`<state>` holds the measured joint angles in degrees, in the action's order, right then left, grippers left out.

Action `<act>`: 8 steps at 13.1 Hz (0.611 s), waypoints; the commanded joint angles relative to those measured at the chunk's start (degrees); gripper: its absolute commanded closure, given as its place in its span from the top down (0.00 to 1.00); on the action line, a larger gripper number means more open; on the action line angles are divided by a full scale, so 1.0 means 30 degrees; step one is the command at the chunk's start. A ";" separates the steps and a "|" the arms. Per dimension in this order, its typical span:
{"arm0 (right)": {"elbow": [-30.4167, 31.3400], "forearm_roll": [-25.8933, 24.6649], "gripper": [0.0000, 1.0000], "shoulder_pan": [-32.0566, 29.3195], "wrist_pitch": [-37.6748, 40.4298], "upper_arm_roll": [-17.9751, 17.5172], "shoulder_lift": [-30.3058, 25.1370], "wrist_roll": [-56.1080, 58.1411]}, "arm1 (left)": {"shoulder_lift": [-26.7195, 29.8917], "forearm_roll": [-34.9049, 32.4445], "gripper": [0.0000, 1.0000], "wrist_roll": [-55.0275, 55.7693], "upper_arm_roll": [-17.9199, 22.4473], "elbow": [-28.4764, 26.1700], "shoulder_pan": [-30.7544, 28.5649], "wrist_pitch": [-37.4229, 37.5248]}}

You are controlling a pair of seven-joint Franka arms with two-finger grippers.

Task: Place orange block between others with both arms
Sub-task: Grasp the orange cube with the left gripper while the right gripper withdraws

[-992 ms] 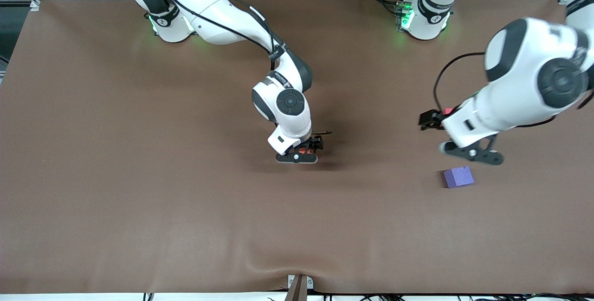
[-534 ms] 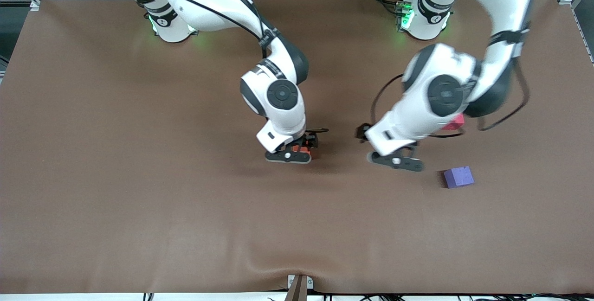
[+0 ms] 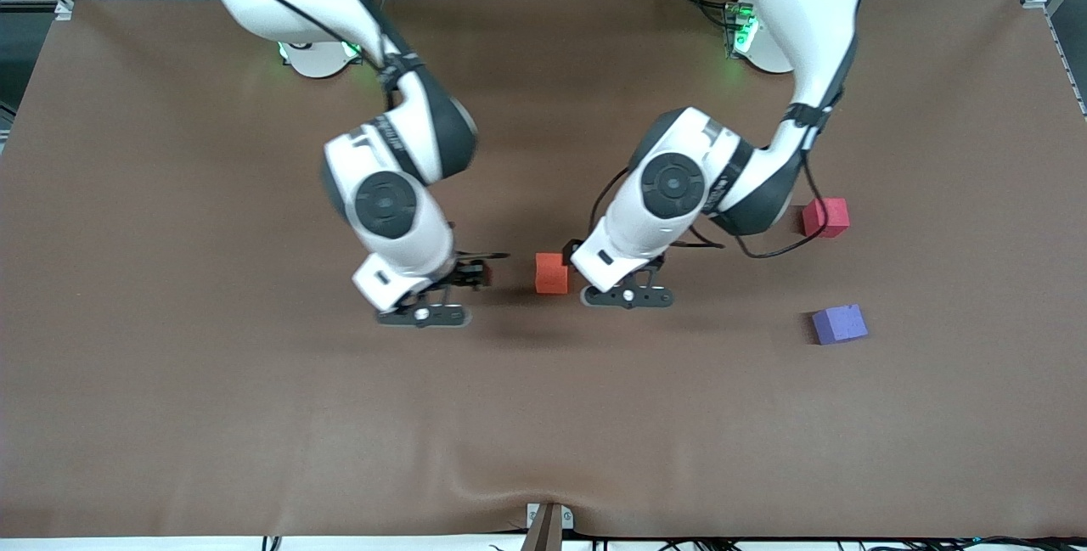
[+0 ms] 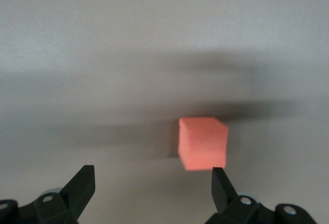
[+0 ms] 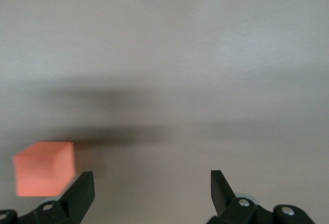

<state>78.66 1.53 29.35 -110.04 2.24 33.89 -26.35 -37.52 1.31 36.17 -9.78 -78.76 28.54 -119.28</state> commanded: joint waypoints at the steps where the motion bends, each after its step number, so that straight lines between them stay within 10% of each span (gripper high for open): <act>1: 0.3685 -0.1031 1.00 -0.1747 -0.0351 -0.0336 -0.3028 0.2938 | -0.1085 0.0032 1.00 0.1794 0.2546 0.1144 0.2692 -0.0669; 8: 0.8843 -0.1329 1.00 -0.6174 -0.0936 -0.0337 -0.7891 0.5701 | -0.3281 0.0091 1.00 0.4056 0.3758 0.2698 0.4549 -0.1224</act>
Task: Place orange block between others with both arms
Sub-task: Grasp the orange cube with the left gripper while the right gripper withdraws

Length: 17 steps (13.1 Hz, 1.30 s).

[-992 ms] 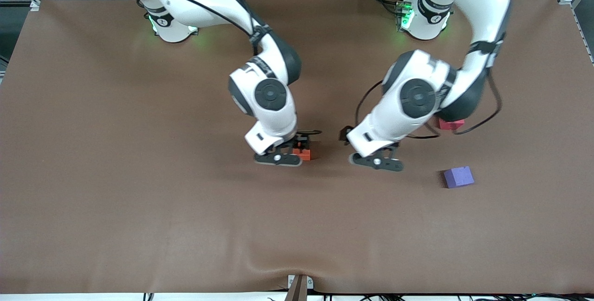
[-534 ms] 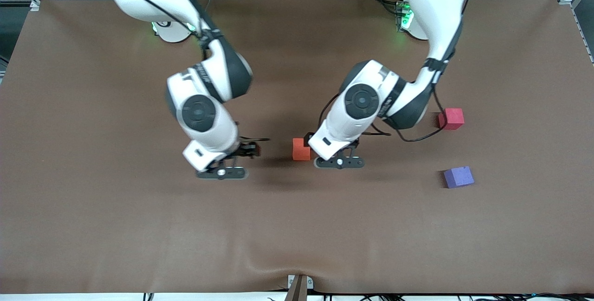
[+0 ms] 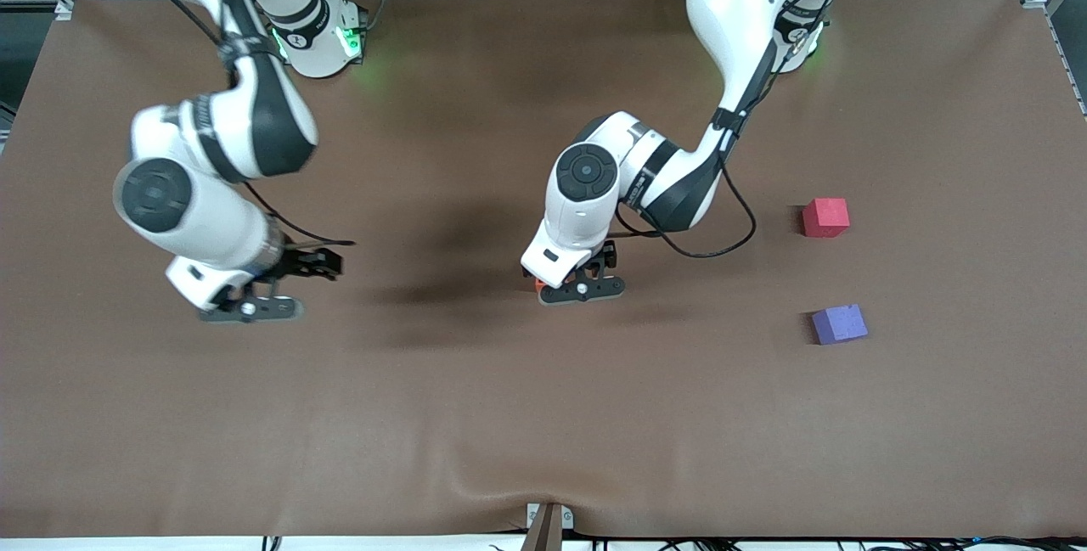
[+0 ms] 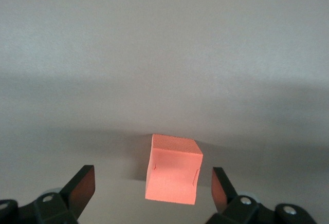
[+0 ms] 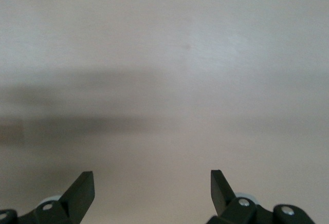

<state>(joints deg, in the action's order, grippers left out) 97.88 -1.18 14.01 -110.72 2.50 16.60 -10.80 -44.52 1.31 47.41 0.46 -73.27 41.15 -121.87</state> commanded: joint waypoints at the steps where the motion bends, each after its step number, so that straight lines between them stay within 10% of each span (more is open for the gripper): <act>1: 0.2907 -0.0397 1.00 -0.1733 -0.0710 -0.0423 -0.2685 0.0958 | -0.1387 0.0062 1.00 0.0309 0.0375 0.0869 0.0606 -0.0654; 8: 0.2768 -0.0280 1.00 -0.5079 0.1481 -0.0424 -0.5146 0.4243 | -0.2328 0.0091 1.00 0.0280 0.0610 0.0870 0.1341 -0.1184; 13: -0.1388 -0.0338 1.00 -0.5666 0.6403 -0.0394 -0.5415 0.4272 | -0.2826 0.0061 1.00 0.0134 0.0610 0.0840 0.1429 -0.1213; 17: -0.4059 -0.0368 1.00 -0.5666 0.9130 -0.0424 -0.5327 0.4156 | -0.2885 0.0062 0.16 0.0134 0.0551 0.0752 0.1576 -0.1213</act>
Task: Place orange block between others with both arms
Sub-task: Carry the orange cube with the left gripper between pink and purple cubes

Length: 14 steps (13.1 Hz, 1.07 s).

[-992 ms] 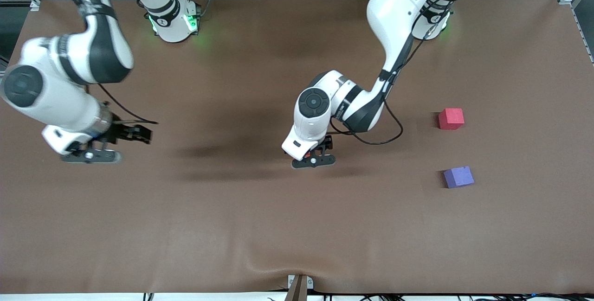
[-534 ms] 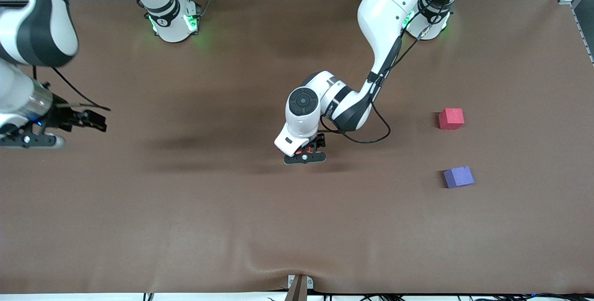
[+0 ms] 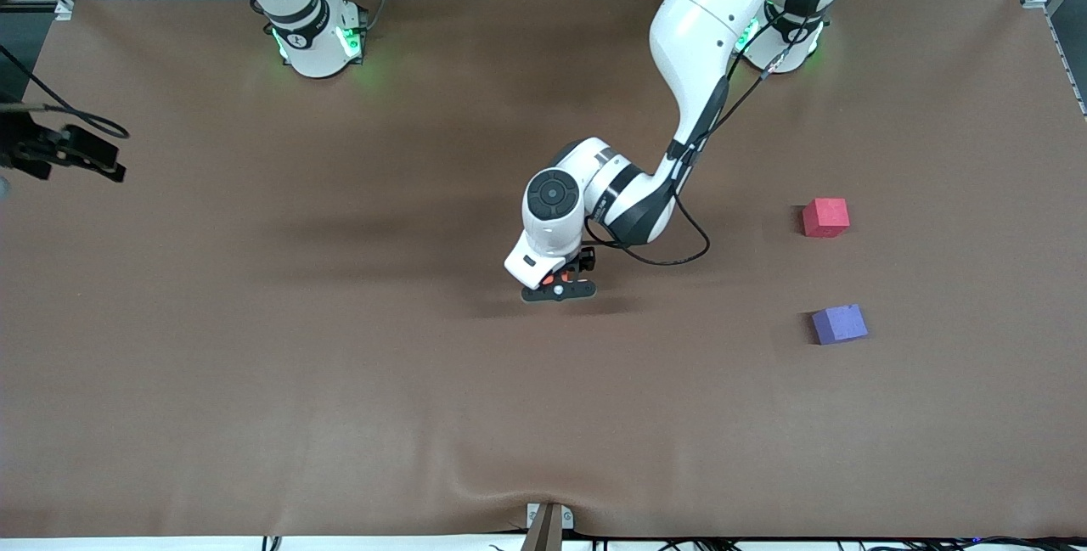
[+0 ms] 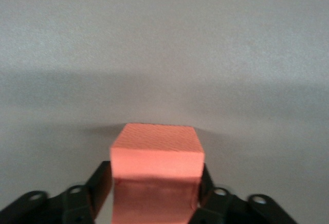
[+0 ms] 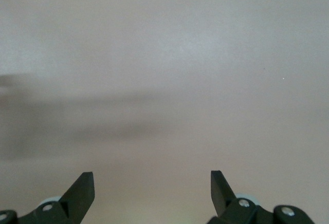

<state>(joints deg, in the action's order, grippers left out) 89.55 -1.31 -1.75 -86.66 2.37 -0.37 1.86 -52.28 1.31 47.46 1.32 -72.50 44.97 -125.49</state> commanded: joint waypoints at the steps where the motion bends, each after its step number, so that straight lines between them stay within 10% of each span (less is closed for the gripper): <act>1: -0.1314 -0.0209 1.00 -0.0412 0.1230 -0.0379 0.0269 -0.0150 | -0.0414 0.0061 0.00 0.0087 0.0293 0.0494 0.0302 -0.0005; 8: -0.1314 -0.0032 1.00 -0.0558 0.1817 -0.0437 -0.0024 -0.0210 | 0.4584 0.0061 0.00 -0.1872 0.0059 -0.0497 -0.2272 0.5581; 14: -0.1314 -0.0032 1.00 -0.0296 0.2020 -0.0642 -0.0053 -0.0239 | 1.1672 -0.0202 0.00 -0.5200 0.0059 -0.8748 -0.6397 0.5768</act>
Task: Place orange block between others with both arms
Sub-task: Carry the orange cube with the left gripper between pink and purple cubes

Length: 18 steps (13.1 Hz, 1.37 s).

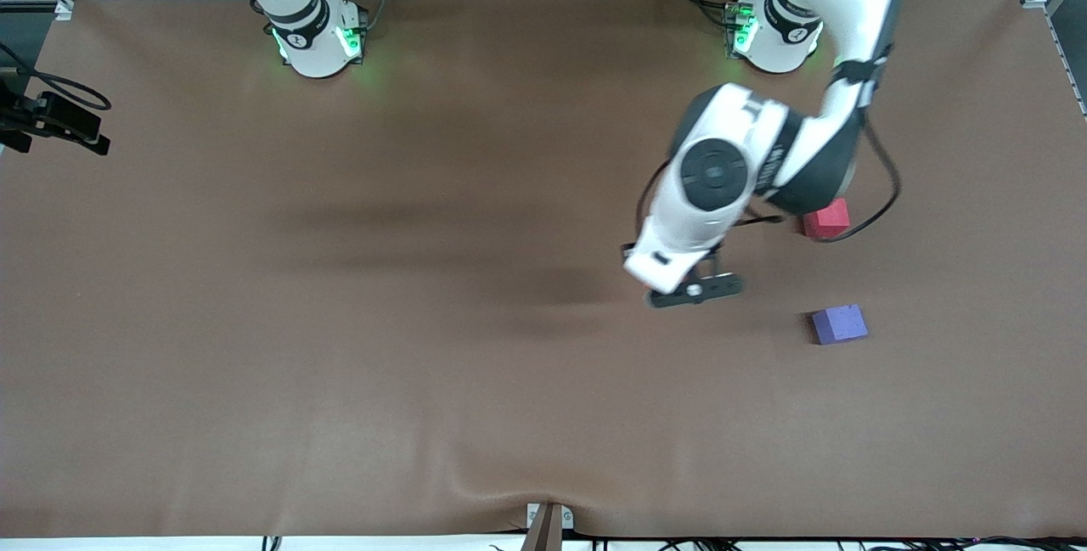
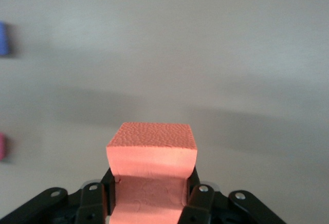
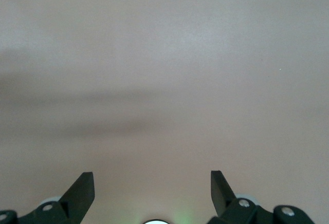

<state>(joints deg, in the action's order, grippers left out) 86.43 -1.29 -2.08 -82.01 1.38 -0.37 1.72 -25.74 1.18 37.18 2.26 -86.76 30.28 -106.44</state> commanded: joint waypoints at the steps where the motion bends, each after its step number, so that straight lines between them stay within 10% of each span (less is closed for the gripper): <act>1: -0.0303 -0.0096 1.00 -0.0042 0.0413 -0.0457 -0.0025 -0.0368 | 0.3738 -0.0129 0.00 -0.3354 -0.0256 -0.5345 -0.2639 -0.0904; 9: -0.0361 -0.0185 1.00 0.0633 0.2873 -0.2245 -0.0904 -0.2624 | 0.5271 -0.2267 0.00 -0.8490 -0.0432 -1.1444 -0.8301 -0.7191; 18: -0.0509 -0.0185 1.00 0.0077 0.1994 -0.2069 -0.0814 -0.2508 | 0.2668 -0.2092 0.00 -1.0430 -0.0578 -1.2536 -1.0443 -1.2269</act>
<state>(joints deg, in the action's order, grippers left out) 85.89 -1.31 -0.87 -76.28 -4.36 -2.61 -5.34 -16.09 -4.39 6.31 1.51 -123.92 0.25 -140.18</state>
